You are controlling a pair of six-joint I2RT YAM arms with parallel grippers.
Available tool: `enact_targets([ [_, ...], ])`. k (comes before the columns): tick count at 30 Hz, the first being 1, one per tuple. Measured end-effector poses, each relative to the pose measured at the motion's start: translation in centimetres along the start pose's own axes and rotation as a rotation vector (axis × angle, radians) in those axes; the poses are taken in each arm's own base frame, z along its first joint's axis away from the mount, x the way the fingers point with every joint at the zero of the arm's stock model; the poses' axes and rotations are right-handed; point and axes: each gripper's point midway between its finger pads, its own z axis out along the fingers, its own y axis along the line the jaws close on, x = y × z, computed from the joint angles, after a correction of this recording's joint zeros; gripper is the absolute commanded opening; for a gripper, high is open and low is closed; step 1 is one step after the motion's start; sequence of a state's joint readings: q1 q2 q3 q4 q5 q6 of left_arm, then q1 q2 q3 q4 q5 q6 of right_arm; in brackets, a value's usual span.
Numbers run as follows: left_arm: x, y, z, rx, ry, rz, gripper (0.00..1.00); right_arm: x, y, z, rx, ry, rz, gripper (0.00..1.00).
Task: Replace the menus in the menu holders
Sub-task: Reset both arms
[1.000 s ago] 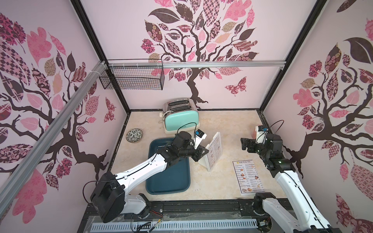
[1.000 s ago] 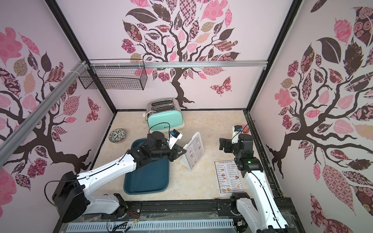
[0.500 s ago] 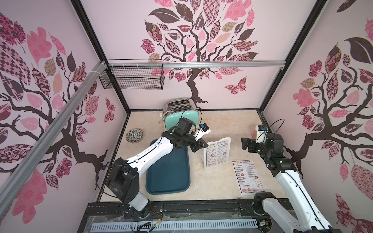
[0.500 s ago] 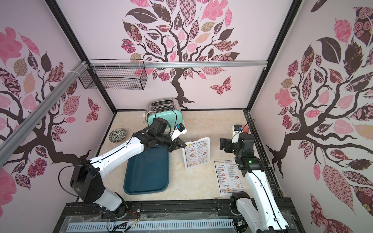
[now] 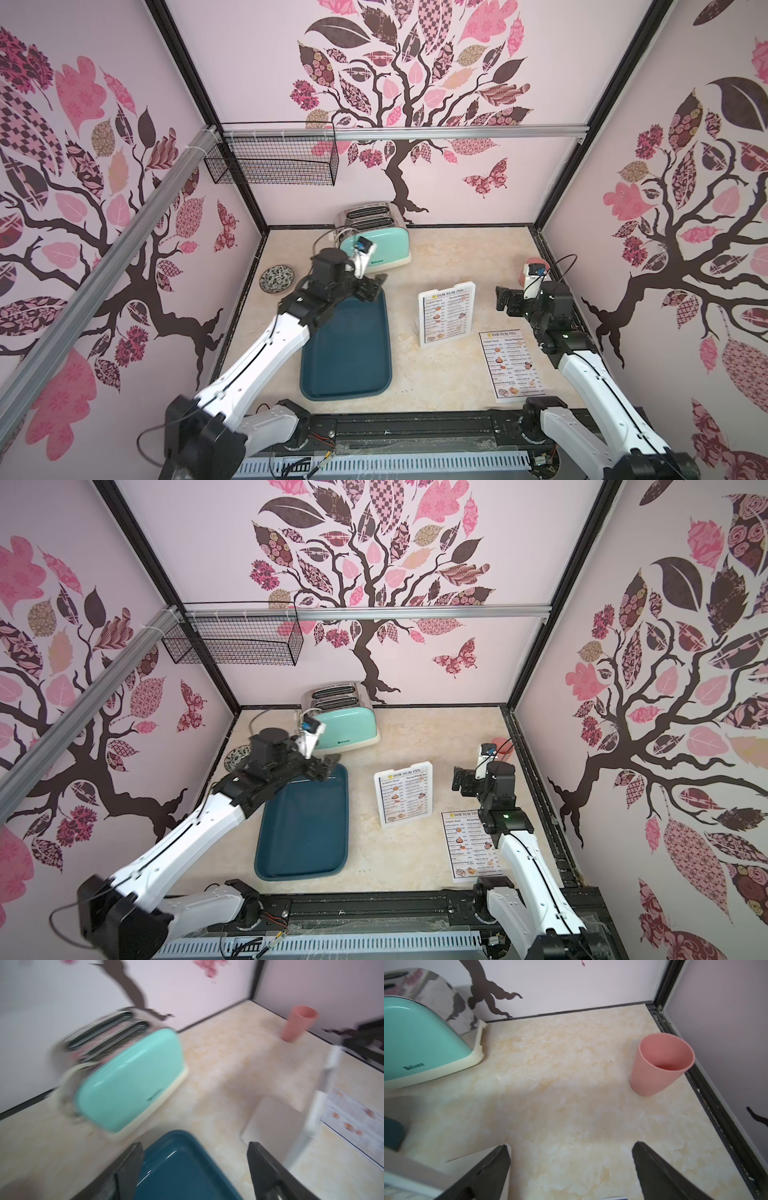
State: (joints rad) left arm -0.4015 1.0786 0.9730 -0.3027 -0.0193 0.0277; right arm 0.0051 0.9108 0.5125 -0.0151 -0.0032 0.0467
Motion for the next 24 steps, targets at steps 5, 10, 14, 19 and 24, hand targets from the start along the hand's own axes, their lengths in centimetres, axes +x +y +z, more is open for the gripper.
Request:
enact_targets([
  [5, 8.3, 15.2, -6.3, -0.579, 0.006, -0.262, 0.85, 5.5, -1.1, 3.4, 0.039, 0.071, -0.015, 1.0],
  [10, 18.7, 17.2, -5.8, -0.697, 0.162, -0.319, 0.85, 5.2, -0.6, 5.6, 0.005, -0.003, -0.014, 1.0],
  [14, 21.6, 16.4, -4.0, -0.647, 0.131, -0.347, 0.85, 4.2, -0.2, 6.5, -0.022, -0.101, -0.018, 1.0],
  [19, 22.3, 16.0, -1.9, -0.59, 0.059, -0.349, 0.85, 4.0, 0.5, 8.2, -0.067, -0.146, -0.028, 1.0],
  [24, 20.4, 16.6, 1.1, -0.529, -0.004, -0.32, 0.85, 4.3, 0.7, 8.7, -0.084, -0.179, -0.031, 1.0],
])
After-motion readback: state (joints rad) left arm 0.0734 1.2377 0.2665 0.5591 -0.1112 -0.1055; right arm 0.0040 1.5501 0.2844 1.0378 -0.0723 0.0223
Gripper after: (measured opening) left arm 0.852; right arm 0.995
